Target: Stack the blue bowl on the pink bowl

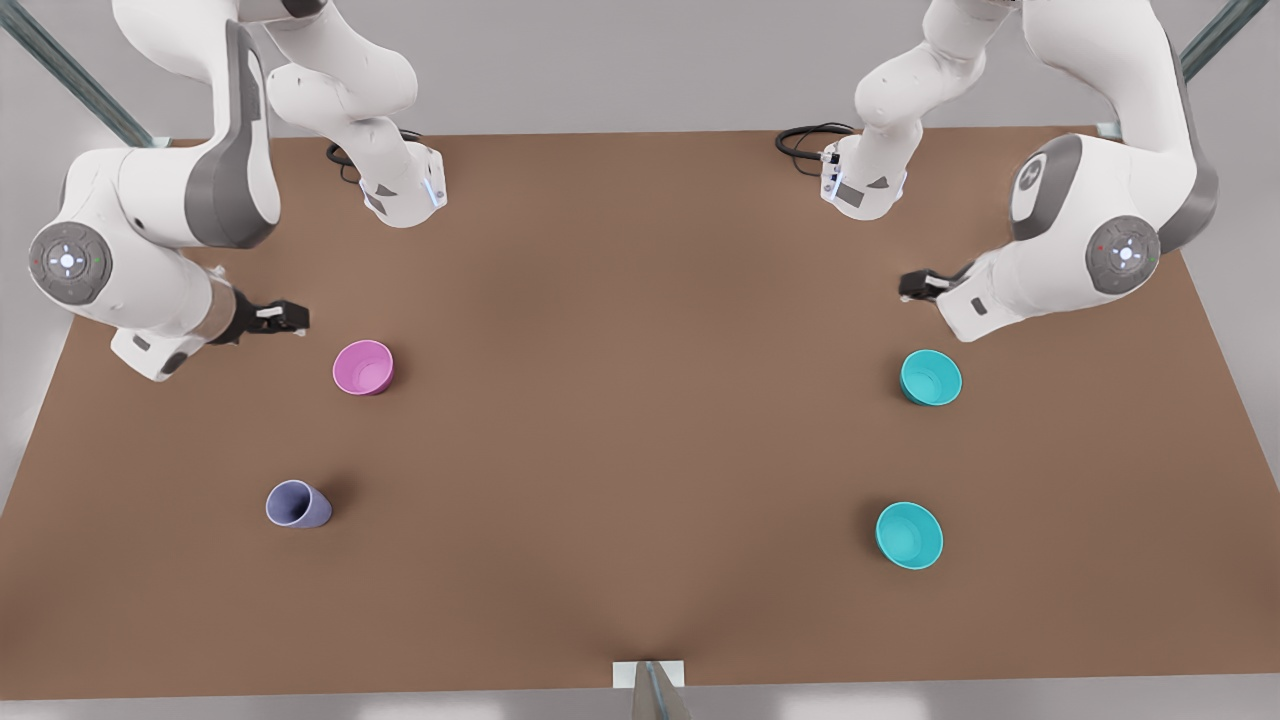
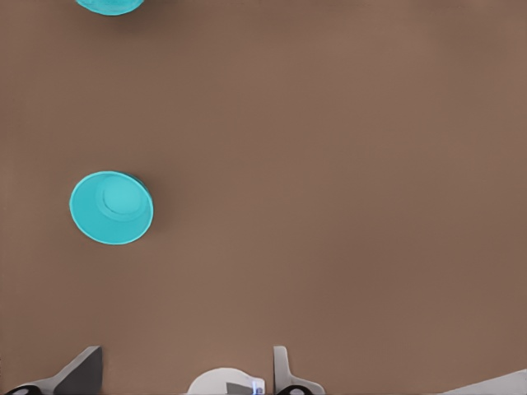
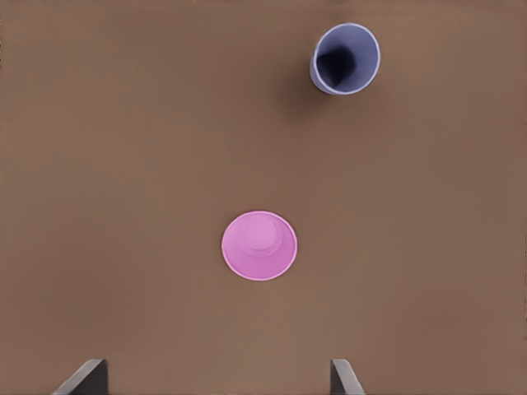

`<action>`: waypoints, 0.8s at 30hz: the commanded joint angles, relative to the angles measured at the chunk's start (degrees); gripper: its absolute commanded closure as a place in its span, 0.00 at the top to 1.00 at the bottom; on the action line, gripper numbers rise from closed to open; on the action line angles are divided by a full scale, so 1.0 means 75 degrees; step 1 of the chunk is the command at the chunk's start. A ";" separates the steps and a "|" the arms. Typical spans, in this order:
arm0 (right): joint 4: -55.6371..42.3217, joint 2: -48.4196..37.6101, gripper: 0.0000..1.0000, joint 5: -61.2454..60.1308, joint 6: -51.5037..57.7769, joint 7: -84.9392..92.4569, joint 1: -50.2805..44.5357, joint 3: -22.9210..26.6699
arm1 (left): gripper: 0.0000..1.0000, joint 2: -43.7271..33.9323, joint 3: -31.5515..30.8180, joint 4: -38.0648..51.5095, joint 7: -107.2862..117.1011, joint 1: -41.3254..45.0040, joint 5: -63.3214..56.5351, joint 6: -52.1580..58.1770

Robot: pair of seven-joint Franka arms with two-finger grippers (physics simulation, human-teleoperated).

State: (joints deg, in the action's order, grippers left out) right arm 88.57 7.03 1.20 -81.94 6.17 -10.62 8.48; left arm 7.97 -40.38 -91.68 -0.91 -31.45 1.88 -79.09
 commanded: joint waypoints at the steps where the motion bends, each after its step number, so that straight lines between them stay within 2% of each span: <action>1: -0.0044 0.0023 1.00 -0.0008 -0.0840 0.0420 -0.0013 0.0005 | 1.00 0.0051 -0.0018 0.0059 0.0789 0.0009 -0.0368 -0.0763; 5: 0.0529 0.0831 1.00 0.0321 -0.0710 0.0595 0.0326 0.0041 | 1.00 0.0086 -0.0007 0.0071 0.0801 -0.0049 -0.0356 -0.0763; 8: 0.2673 0.0785 1.00 0.0145 -0.3111 0.0595 0.0994 0.0040 | 1.00 0.0075 0.0029 0.0212 0.0801 -0.0120 -0.0321 -0.0459; 12: 0.4044 0.0774 1.00 0.0098 -0.4716 0.0595 0.1334 0.0029 | 1.00 0.0133 0.0017 0.0212 0.0801 -0.0190 -0.0309 -0.0435; 15: 0.4855 0.0949 1.00 -0.0148 -0.5996 0.0595 0.1369 0.0029 | 1.00 0.0227 0.0017 0.0282 0.0848 -0.0295 -0.0274 -0.0400; 18: 0.4866 0.1301 1.00 -0.0277 -0.6336 0.0595 0.1369 0.0029 | 1.00 0.0450 0.0180 0.0376 0.0988 -0.0261 -0.0309 -0.0412; 19: 0.4995 0.1313 1.00 -0.0383 -0.6499 0.0595 0.1369 0.0029 | 1.00 0.0391 0.1489 0.0458 0.1000 0.1002 -0.0309 -0.0412; 20: 0.5218 0.1324 1.00 -0.0441 -0.6769 0.0595 0.1369 0.0017 | 1.00 0.0263 0.4992 0.0493 0.0825 0.4118 0.0135 -0.0423; 21: 0.5347 0.1394 1.00 -0.0441 -0.6956 0.0595 0.1369 -0.0006 | 1.00 0.0215 0.6040 0.0493 -0.0029 0.5048 0.0183 -0.0412; 24: 0.5534 0.1605 1.00 -0.0441 -0.7344 0.0619 0.1369 -0.0006 | 1.00 0.0215 0.5958 0.0552 -0.0242 0.5014 0.0218 -0.0049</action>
State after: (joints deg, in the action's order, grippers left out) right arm 129.95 18.78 -1.63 -129.38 9.35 -0.36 8.43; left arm 9.81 3.07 -87.64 2.17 5.52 2.58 -81.14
